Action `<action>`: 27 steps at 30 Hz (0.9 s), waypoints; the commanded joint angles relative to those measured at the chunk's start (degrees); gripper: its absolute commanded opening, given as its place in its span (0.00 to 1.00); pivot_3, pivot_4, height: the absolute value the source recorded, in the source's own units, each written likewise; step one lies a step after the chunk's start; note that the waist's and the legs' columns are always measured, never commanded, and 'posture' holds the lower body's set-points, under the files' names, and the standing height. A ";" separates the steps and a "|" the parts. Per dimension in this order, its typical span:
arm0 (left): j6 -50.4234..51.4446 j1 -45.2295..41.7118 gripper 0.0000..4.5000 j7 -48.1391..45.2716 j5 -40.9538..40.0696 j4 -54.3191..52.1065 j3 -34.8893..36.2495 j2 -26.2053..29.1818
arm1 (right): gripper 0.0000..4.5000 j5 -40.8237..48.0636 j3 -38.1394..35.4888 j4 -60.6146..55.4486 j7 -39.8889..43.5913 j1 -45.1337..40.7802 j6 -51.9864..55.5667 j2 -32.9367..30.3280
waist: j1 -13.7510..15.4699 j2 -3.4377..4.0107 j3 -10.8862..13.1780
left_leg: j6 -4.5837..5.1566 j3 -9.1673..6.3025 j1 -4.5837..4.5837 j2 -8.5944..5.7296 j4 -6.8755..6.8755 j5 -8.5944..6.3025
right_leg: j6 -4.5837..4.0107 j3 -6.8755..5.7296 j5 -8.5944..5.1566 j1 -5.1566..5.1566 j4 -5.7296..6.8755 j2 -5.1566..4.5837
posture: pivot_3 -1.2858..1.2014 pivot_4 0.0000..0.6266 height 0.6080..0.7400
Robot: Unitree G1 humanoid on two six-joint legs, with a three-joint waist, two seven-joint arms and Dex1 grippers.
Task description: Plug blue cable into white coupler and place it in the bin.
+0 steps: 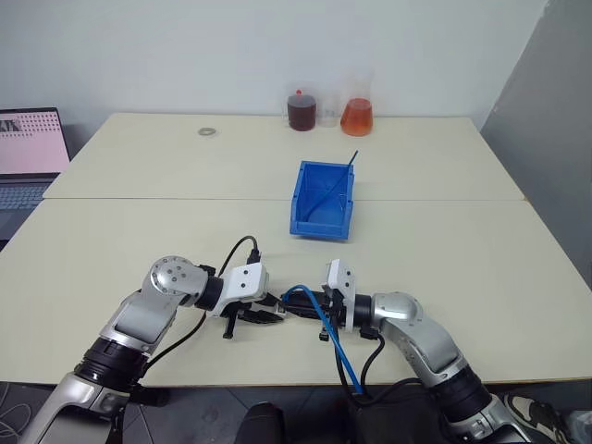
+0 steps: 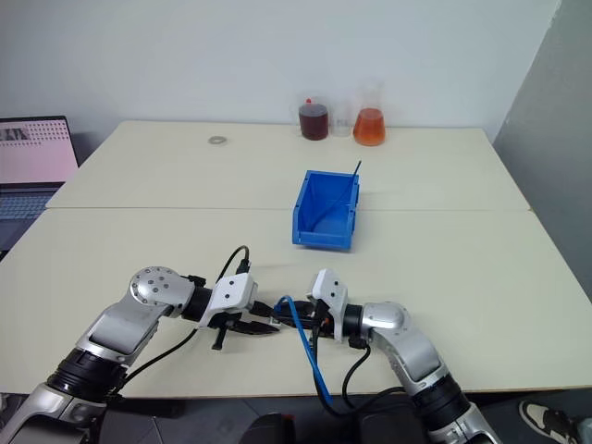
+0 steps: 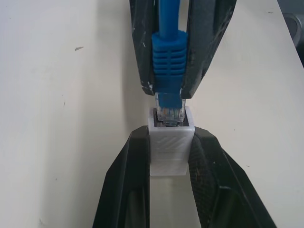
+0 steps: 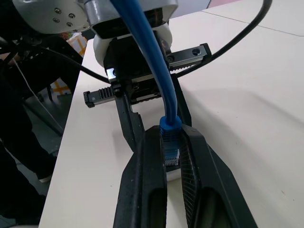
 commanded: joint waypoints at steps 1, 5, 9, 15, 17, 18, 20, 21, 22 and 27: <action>-1.20 0.30 0.18 -0.68 -1.01 0.22 0.96 0.86 | 0.02 1.16 -1.09 -2.91 -1.73 1.18 0.93 0.77 | 0.00 0.00 0.01 | 0.00 0.00 -0.01 0.00 0.00 0.00 | 0.00 0.00 0.00 -0.01 0.00 0.00 | 0.52 0.24 1.00; -1.59 0.56 0.18 -0.60 -0.98 0.56 1.19 1.09 | 0.02 0.86 -1.57 -3.18 -3.45 1.89 -0.44 1.66 | -0.02 -0.01 0.03 | 0.00 0.00 -0.04 0.01 0.00 0.00 | -0.01 0.01 -0.01 -0.04 -0.01 0.00 | 0.52 0.24 1.00; -1.12 0.96 0.18 -0.01 -1.57 0.86 1.87 0.91 | 0.02 -0.04 -1.93 -3.39 -4.91 2.11 -2.88 2.17 | -0.02 -0.01 0.11 | 0.00 -0.01 -0.04 0.02 0.00 0.00 | -0.01 -0.02 -0.01 -0.04 -0.01 0.01 | 0.52 0.24 1.00; -1.60 1.04 0.18 0.13 -2.18 2.00 2.22 0.90 | 0.02 -0.78 -2.51 -4.39 -5.97 2.40 -6.38 1.59 | -0.02 -0.02 0.27 | 0.00 -0.01 -0.05 0.02 0.00 0.00 | -0.01 -0.03 -0.01 -0.05 -0.01 0.01 | 0.52 0.24 1.00; -1.58 1.17 0.18 0.14 -2.50 2.18 2.26 0.97 | 0.02 -0.89 -2.76 -4.81 -6.21 2.60 -7.36 1.36 | -0.02 -0.01 0.32 | 0.00 -0.02 -0.06 0.03 0.00 0.00 | -0.01 -0.03 -0.01 -0.05 -0.01 0.01 | 0.52 0.24 1.00; -1.55 1.21 0.18 0.16 -2.60 2.19 2.24 0.99 | 0.02 -0.90 -2.77 -4.87 -6.25 2.70 -7.64 1.31 | -0.02 -0.01 0.34 | 0.00 -0.02 -0.06 0.03 0.00 0.00 | -0.01 -0.03 -0.01 -0.05 -0.01 0.01 | 0.52 0.24 1.00; -1.45 1.28 0.18 0.02 -2.87 2.23 2.29 1.09 | 0.02 -1.04 -1.95 -4.63 -6.15 3.19 -8.19 1.59 | -0.02 -0.01 0.34 | 0.00 -0.02 -0.07 0.02 0.00 0.00 | -0.01 -0.04 -0.01 -0.05 0.00 0.01 | 0.52 0.24 1.00; -1.18 1.31 0.18 0.05 -3.10 2.18 2.38 1.02 | 0.02 -1.28 -1.23 -4.51 -5.89 3.50 -8.53 1.63 | -0.01 -0.01 0.35 | 0.00 -0.02 -0.07 0.03 0.00 0.00 | -0.01 -0.04 -0.01 -0.05 -0.01 0.01 | 0.52 0.24 1.00; -0.96 1.22 0.18 0.01 -3.30 2.28 2.45 0.97 | 0.02 -1.10 -0.63 -4.39 -5.66 3.76 -8.27 1.85 | -0.02 -0.02 0.35 | 0.00 -0.03 -0.08 0.03 0.00 0.00 | -0.01 -0.04 -0.01 -0.05 -0.01 0.01 | 0.52 0.24 1.00; -0.59 0.65 0.18 -0.35 -3.92 2.71 2.48 0.97 | 0.02 -0.74 1.51 -3.29 -4.41 4.24 -7.52 2.11 | -0.02 -0.01 0.38 | 0.00 -0.04 -0.08 0.03 0.00 0.00 | -0.01 -0.04 -0.01 -0.06 0.00 0.01 | 0.52 0.24 1.00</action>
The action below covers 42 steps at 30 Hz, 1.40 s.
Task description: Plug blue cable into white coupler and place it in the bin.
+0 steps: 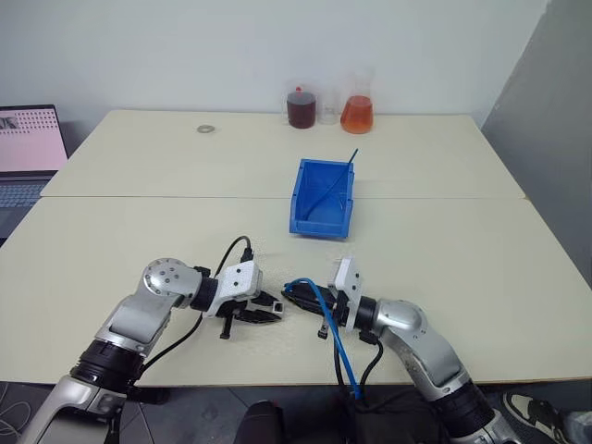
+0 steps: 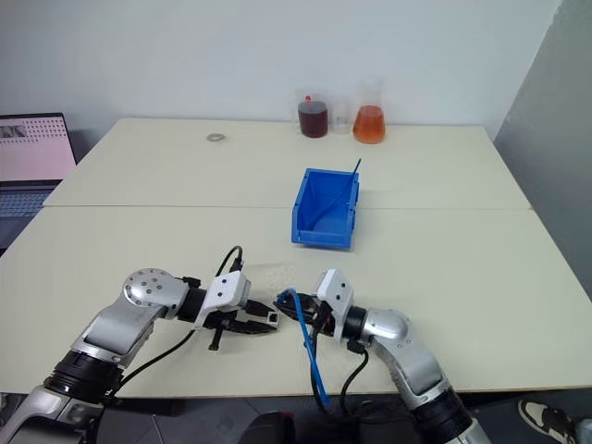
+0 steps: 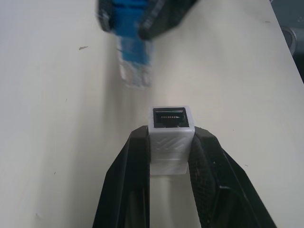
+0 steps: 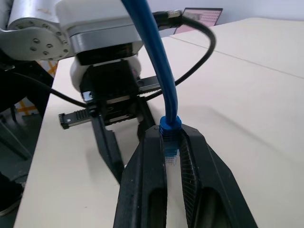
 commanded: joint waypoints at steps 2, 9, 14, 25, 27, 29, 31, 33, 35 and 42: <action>0.39 -0.50 0.18 -0.49 -0.65 0.55 1.17 0.85 | 0.02 -0.02 1.37 0.39 0.88 -0.26 -0.80 1.19 | 0.01 0.00 0.01 | 0.00 0.00 -0.01 0.00 0.01 0.00 | 0.00 0.00 0.00 0.00 0.00 0.00 | 0.52 0.24 1.00; -0.42 -1.03 0.18 -1.21 -0.55 0.97 0.80 0.97 | 0.02 -1.02 1.37 4.90 1.85 -1.74 -2.86 1.60 | 0.00 0.00 0.03 | 0.00 0.00 -0.02 0.00 0.02 0.00 | 0.00 -0.01 0.00 -0.01 0.00 0.01 | 0.52 0.24 1.00; -0.68 -1.21 0.18 -1.33 -0.53 1.12 0.97 0.99 | 0.02 -1.39 1.17 6.69 2.59 -1.50 -3.89 1.26 | -0.01 0.00 0.03 | 0.00 -0.01 -0.01 0.02 0.01 0.00 | 0.00 -0.01 0.00 -0.01 0.01 0.03 | 0.52 0.24 1.00; -1.09 -0.96 0.18 -1.62 -0.80 1.03 1.27 0.99 | 0.02 -2.56 1.72 8.81 3.19 -1.07 -5.65 1.17 | -0.02 0.00 0.03 | 0.00 0.00 -0.01 0.02 0.01 0.00 | -0.01 0.00 0.00 -0.01 0.01 0.04 | 0.52 0.24 1.00; -1.09 -0.98 0.18 -1.53 -0.79 1.03 1.31 0.98 | 0.02 -2.57 2.00 9.00 3.76 -1.00 -5.58 0.93 | -0.03 0.00 0.03 | 0.00 -0.01 0.00 0.03 0.01 0.00 | -0.01 0.00 0.00 -0.01 0.02 0.05 | 0.52 0.24 1.00; -1.05 -1.00 0.18 -1.38 -0.79 1.02 1.36 0.91 | 0.02 -2.63 2.57 8.93 4.47 -0.50 -5.41 0.64 | -0.03 0.00 0.03 | 0.00 0.00 0.00 0.03 0.01 0.00 | -0.01 0.00 0.00 -0.01 0.02 0.05 | 0.52 0.24 1.00; -0.98 -0.95 0.18 -1.22 -0.82 0.89 1.44 0.87 | 0.02 -2.77 3.22 9.13 5.06 0.02 -5.25 0.50 | -0.03 0.00 0.03 | 0.00 -0.01 0.01 0.03 0.01 0.00 | -0.01 0.00 0.00 -0.01 0.02 0.05 | 0.52 0.24 1.00; -0.85 -0.93 0.18 -1.03 -0.88 0.73 1.52 0.78 | 0.02 -3.10 3.77 9.86 5.35 0.19 -5.54 0.57 | -0.03 0.00 0.03 | 0.00 -0.01 0.01 0.03 0.01 0.00 | -0.01 0.00 0.00 -0.01 0.02 0.05 | 0.52 0.24 1.00; -0.74 -0.85 0.18 -0.97 -0.94 0.56 1.58 0.79 | 0.02 -3.40 4.27 10.52 5.78 0.11 -5.67 0.50 | -0.03 0.00 0.03 | 0.00 0.00 0.02 0.03 0.01 0.00 | -0.01 0.01 0.00 -0.01 0.02 0.05 | 0.52 0.24 1.00; -0.41 -0.33 0.18 -0.97 -1.22 -0.36 1.82 1.12 | 0.02 -3.73 5.28 13.42 7.72 -1.08 -4.86 0.43 | -0.15 0.00 0.02 | 0.00 0.01 0.07 0.04 -0.01 0.00 | -0.02 0.04 -0.01 0.01 0.02 0.06 | 0.52 0.24 1.00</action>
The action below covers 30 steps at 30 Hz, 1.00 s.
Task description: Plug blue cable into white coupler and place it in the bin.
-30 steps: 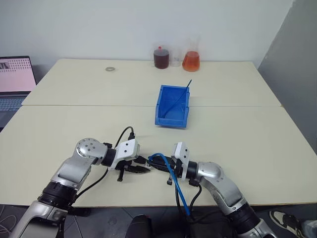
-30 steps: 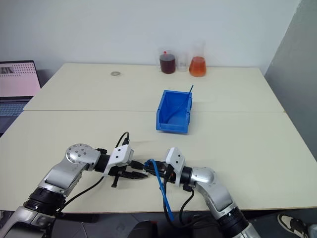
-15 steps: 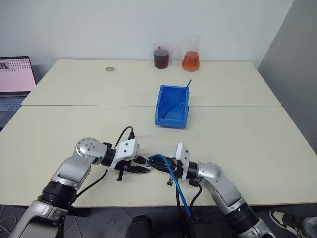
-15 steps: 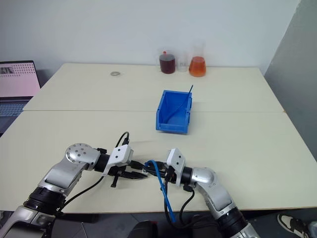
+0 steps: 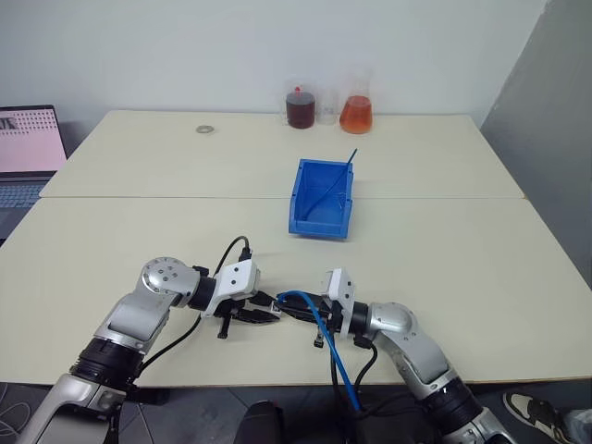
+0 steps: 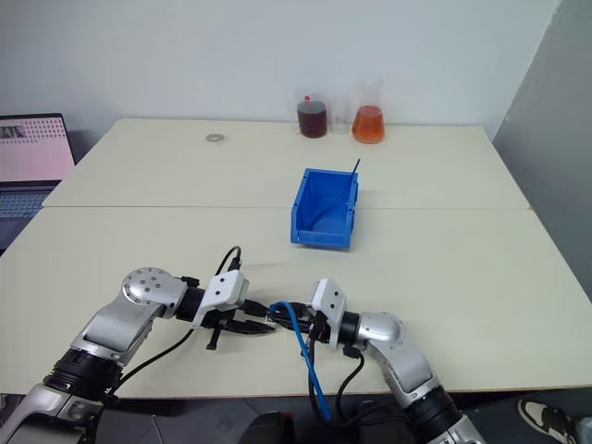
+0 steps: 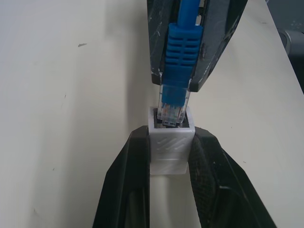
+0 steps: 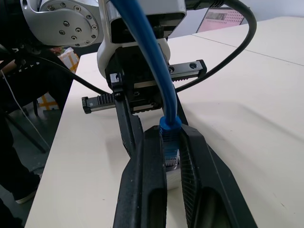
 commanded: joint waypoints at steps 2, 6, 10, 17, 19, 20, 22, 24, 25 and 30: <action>0.11 0.23 0.18 0.39 -0.88 -2.18 1.75 0.88 | 0.02 -2.23 4.06 4.66 3.04 0.21 2.82 -0.33 | -0.06 0.00 0.00 | 0.00 0.00 0.02 0.00 0.00 0.00 | 0.00 0.00 0.00 0.01 0.01 0.01 | 0.52 0.24 1.00; 0.40 0.20 0.18 0.53 -0.98 -2.51 1.85 0.76 | 0.02 -2.63 4.83 5.97 4.35 -0.55 3.39 -0.33 | -0.14 0.00 0.00 | 0.00 0.00 0.04 0.02 -0.01 0.00 | -0.01 0.01 0.00 0.01 0.02 0.03 | 0.52 0.24 1.00; 0.54 0.18 0.18 0.53 -1.04 -2.75 1.97 0.72 | 0.02 -3.33 5.32 7.62 5.06 -0.87 3.53 -0.51 | -0.35 0.00 0.00 | 0.00 0.00 0.07 0.02 -0.01 0.00 | -0.01 0.01 0.00 0.03 0.02 0.03 | 0.52 0.24 1.00; 0.65 0.20 0.18 0.63 -0.98 -3.20 2.06 0.59 | 0.02 -3.52 6.12 9.10 6.44 -0.78 4.51 -0.52 | -0.51 0.01 -0.03 | 0.01 -0.01 0.12 0.02 -0.03 0.00 | -0.02 0.03 -0.01 0.06 0.03 0.04 | 0.52 0.24 1.00; 0.80 0.21 0.18 0.89 -0.97 -3.38 2.08 0.47 | 0.02 -3.80 6.49 9.53 6.69 -0.82 4.51 -0.41 | -0.62 0.01 -0.04 | 0.01 -0.01 0.13 0.03 -0.04 0.00 | -0.02 0.03 -0.01 0.07 0.03 0.04 | 0.52 0.24 1.00; 0.84 0.23 0.18 0.97 -0.98 -3.45 2.09 0.43 | 0.02 -3.94 6.57 9.85 6.71 -0.78 4.34 -0.34 | -0.67 0.01 -0.04 | 0.01 -0.02 0.13 0.02 -0.04 0.00 | -0.02 0.03 -0.01 0.07 0.03 0.05 | 0.52 0.24 1.00; 0.95 0.39 0.18 1.07 -1.07 -3.70 2.22 0.48 | 0.02 -4.46 7.14 10.35 7.11 -0.60 4.14 -0.54 | -0.78 0.02 -0.05 | 0.01 -0.02 0.14 0.03 -0.05 0.00 | -0.02 0.04 -0.01 0.08 0.03 0.05 | 0.52 0.24 1.00; 1.12 0.59 0.18 1.24 -1.11 -4.00 2.34 0.43 | 0.02 -5.04 7.84 10.66 7.68 -0.40 3.84 -0.87 | -0.85 0.02 -0.07 | 0.01 -0.02 0.15 0.03 -0.05 0.00 | -0.03 0.05 -0.01 0.08 0.03 0.05 | 0.52 0.24 1.00; 1.20 0.73 0.18 1.33 -1.14 -4.20 2.41 0.46 | 0.02 -5.52 8.31 10.82 7.90 -0.40 3.59 -1.01 | -0.88 0.02 -0.08 | 0.01 -0.02 0.16 0.03 -0.06 -0.01 | -0.03 0.05 -0.01 0.09 0.03 0.04 | 0.52 0.24 1.00; 1.68 1.43 0.18 1.73 -1.32 -5.33 2.67 0.55 | 0.02 -5.99 9.58 11.91 9.08 -0.99 5.14 -0.56 | -0.95 0.03 -0.09 | 0.01 -0.02 0.17 0.02 -0.07 -0.01 | -0.03 0.10 -0.02 0.09 0.02 0.04 | 0.52 0.24 1.00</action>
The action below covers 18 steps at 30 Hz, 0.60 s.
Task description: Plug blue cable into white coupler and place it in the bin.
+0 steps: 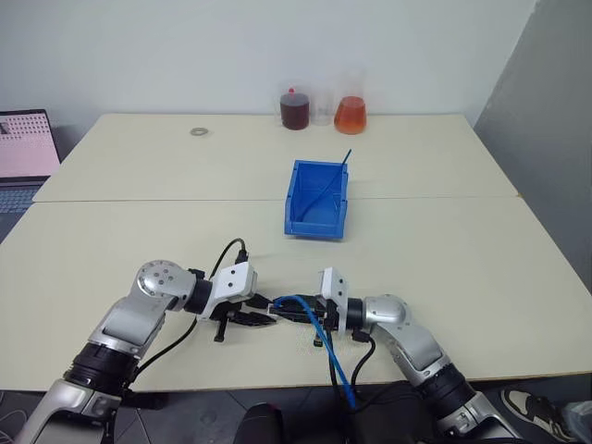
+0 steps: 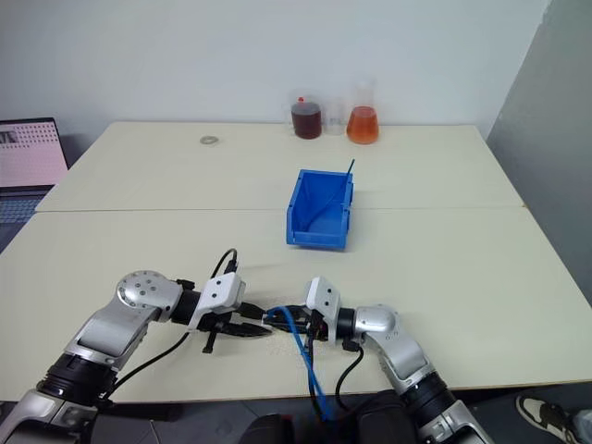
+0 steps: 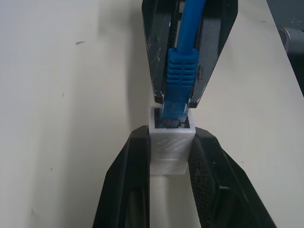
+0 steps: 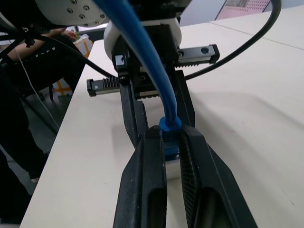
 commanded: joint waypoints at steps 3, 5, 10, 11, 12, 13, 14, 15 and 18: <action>0.39 -0.10 0.18 1.24 -1.64 -3.75 1.61 -0.14 | 0.02 -5.14 9.31 6.87 4.38 2.15 5.55 -0.28 | -0.12 0.01 -0.01 | 0.01 0.00 0.02 0.00 -0.01 0.00 | 0.00 0.01 0.00 0.00 0.00 0.00 | 0.52 0.24 1.00; 0.52 0.00 0.18 1.38 -1.68 -3.95 1.65 -0.07 | 0.02 -5.41 9.70 7.22 4.69 1.90 5.65 -0.05 | -0.21 0.01 -0.02 | 0.01 0.00 0.03 0.00 -0.03 -0.01 | -0.01 0.01 -0.01 0.00 0.00 0.00 | 0.52 0.24 1.00; -0.25 0.26 0.18 2.06 -1.28 -4.19 1.71 -0.35 | 0.02 -5.41 8.77 7.00 4.08 1.44 4.60 0.17 | -0.27 0.02 -0.02 | 0.02 0.00 0.04 0.00 -0.05 -0.01 | -0.02 0.01 -0.01 0.00 0.00 0.00 | 0.52 0.24 1.00; -0.40 0.40 0.18 2.22 -1.16 -4.26 1.68 -0.40 | 0.02 -5.27 8.27 6.90 3.74 1.27 4.38 0.23 | -0.27 0.02 -0.02 | 0.02 0.00 0.05 0.00 -0.05 -0.01 | -0.02 0.01 -0.01 0.00 0.00 0.00 | 0.52 0.24 1.00; -0.28 0.55 0.18 2.48 -0.88 -4.32 1.58 -0.32 | 0.02 -5.27 7.84 6.80 3.53 0.98 4.04 0.16 | -0.27 0.02 -0.02 | 0.01 -0.01 0.05 0.00 -0.05 -0.01 | -0.02 0.01 -0.01 0.00 0.00 0.00 | 0.52 0.24 1.00; -0.44 0.65 0.18 2.81 -0.58 -4.30 1.55 -0.33 | 0.02 -5.14 7.36 6.68 3.36 0.74 3.79 0.12 | -0.26 0.02 -0.02 | 0.02 -0.01 0.05 0.00 -0.05 -0.01 | -0.02 0.01 -0.01 0.00 0.00 0.00 | 0.52 0.24 1.00; -0.25 0.72 0.25 2.83 -0.53 -4.33 1.48 -0.27 | 0.02 -5.03 6.93 6.55 3.12 0.59 3.61 0.14 | -0.27 0.02 -0.02 | 0.02 -0.01 0.05 0.00 -0.05 -0.01 | -0.02 0.00 -0.01 0.00 0.01 0.00 | 0.52 0.24 1.00; 0.28 0.92 0.33 2.72 -0.71 -4.52 1.47 -0.12 | 0.02 -4.88 6.32 6.37 2.80 0.37 3.39 0.12 | -0.25 0.03 -0.02 | 0.02 -0.01 0.05 0.00 -0.05 -0.01 | -0.02 0.00 -0.01 0.00 0.01 0.00 | 0.52 0.24 1.00; -0.38 1.86 0.45 2.50 -0.63 -4.98 1.56 0.43 | 0.02 -4.30 4.25 5.48 2.04 -0.09 2.92 -0.15 | -0.28 0.03 -0.02 | 0.01 -0.01 0.05 0.01 -0.05 -0.01 | -0.02 -0.01 -0.01 0.01 0.02 0.00 | 0.52 0.24 1.00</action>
